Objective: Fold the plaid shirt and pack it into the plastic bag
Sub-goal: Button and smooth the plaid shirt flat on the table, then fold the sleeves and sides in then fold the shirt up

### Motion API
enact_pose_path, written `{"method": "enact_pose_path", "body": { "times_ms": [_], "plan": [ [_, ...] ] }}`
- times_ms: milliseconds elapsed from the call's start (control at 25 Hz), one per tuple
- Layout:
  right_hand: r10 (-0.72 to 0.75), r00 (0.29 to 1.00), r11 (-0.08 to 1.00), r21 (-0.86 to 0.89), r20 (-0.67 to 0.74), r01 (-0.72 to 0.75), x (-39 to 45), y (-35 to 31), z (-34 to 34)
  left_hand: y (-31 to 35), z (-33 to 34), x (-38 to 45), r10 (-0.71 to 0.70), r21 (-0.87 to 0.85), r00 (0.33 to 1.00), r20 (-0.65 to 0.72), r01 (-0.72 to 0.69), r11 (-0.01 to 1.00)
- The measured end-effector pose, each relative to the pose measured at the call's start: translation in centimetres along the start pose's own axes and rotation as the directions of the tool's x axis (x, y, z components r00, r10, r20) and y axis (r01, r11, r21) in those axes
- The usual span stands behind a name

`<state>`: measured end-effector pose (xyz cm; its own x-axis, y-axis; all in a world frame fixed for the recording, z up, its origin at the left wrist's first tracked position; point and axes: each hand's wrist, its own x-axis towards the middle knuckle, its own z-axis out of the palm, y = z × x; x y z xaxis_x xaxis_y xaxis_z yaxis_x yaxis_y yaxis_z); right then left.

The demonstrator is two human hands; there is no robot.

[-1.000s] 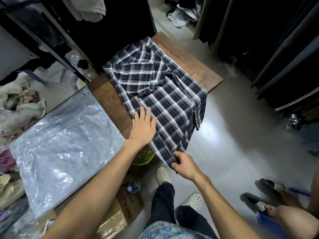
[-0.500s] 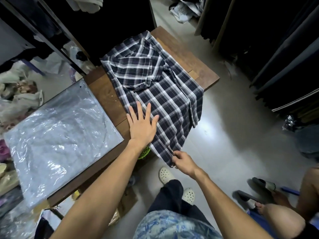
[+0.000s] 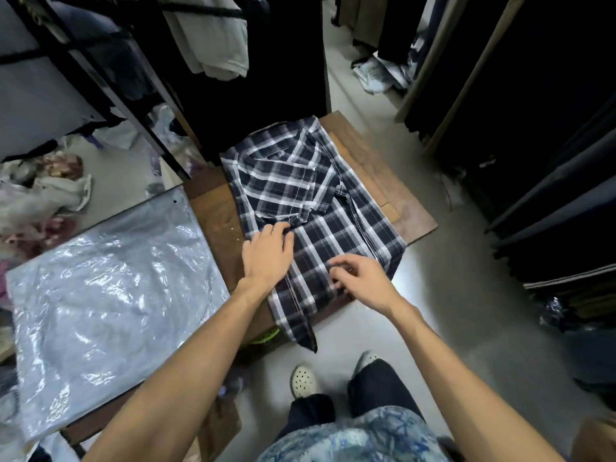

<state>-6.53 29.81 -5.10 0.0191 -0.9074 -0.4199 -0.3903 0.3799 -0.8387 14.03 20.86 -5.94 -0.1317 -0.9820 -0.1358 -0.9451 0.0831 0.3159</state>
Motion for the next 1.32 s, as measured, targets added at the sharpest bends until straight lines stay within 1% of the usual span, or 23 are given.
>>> {"method": "enact_pose_path", "body": {
  "times_ms": [80,160,200,280,440,520,640,680,800,880,1040,1120,1240,1320],
  "plan": [
    [-0.047,0.999,0.997,-0.065,-0.008,0.046,3.6,-2.3,-2.4,-0.3,-0.9,2.4,-0.071,-0.124,0.997,-0.01,0.069,0.99],
    [-0.104,0.995,0.978,-0.181,-0.003,0.102,7.5,-4.2,-4.8,-0.8,-1.8,5.2,-0.133,-0.179,0.99,-0.036,0.124,0.976],
    [-0.136,0.991,0.961,-0.239,0.022,0.137,9.6,-5.1,-5.8,-1.3,-2.2,6.6,-0.162,-0.187,0.986,-0.05,0.15,0.971],
    [-0.181,0.979,0.919,-0.338,0.096,0.203,14.6,-6.9,-7.8,-2.6,-3.0,10.0,-0.205,-0.169,0.976,-0.068,0.192,0.967],
    [-0.194,0.945,0.819,-0.486,0.264,0.304,24.2,-10.1,-11.1,-6.4,-4.4,17.3,-0.279,-0.08,0.96,0.013,0.279,0.957],
    [-0.199,0.933,0.75,-0.566,0.299,0.341,28.4,-11.0,-12.0,-7.8,-5.3,20.1,-0.249,-0.045,0.964,0.092,0.254,0.966],
    [-0.245,0.903,0.631,-0.649,0.352,0.424,34.5,-12.3,-12.2,-9.6,-6.6,23.9,-0.237,0.069,0.949,0.209,0.227,0.971],
    [-0.243,0.899,0.614,-0.66,0.365,0.433,36.1,-12.6,-12.0,-10.1,-6.9,24.8,-0.228,0.086,0.947,0.225,0.214,0.973],
    [-0.185,0.905,0.568,-0.71,0.383,0.416,39.7,-13.7,-12.0,-11.6,-7.3,26.1,-0.161,0.04,0.957,0.242,0.156,0.987],
    [-0.149,0.909,0.578,-0.711,0.39,0.4,41.5,-13.9,-12.2,-12.4,-7.4,26.2,-0.179,0.022,0.949,0.26,0.18,0.983],
    [-0.154,0.903,0.582,-0.701,0.402,0.411,43.8,-13.9,-12.2,-13.7,-7.4,25.8,-0.311,-0.028,0.903,0.298,0.333,0.942],
    [-0.171,0.915,0.604,-0.695,0.365,0.39,43.9,-13.7,-12.0,-13.7,-7.7,25.6,-0.306,-0.068,0.898,0.316,0.343,0.937],
    [-0.158,0.947,0.686,-0.659,0.278,0.308,43.6,-13.2,-11.8,-13.7,-7.8,25.8,-0.276,-0.065,0.917,0.288,0.306,0.95],
    [-0.152,0.963,0.74,-0.62,0.223,0.261,42.8,-13.3,-11.4,-13.3,-7.6,25.6,-0.325,-0.049,0.907,0.268,0.35,0.936]
  ]
}}
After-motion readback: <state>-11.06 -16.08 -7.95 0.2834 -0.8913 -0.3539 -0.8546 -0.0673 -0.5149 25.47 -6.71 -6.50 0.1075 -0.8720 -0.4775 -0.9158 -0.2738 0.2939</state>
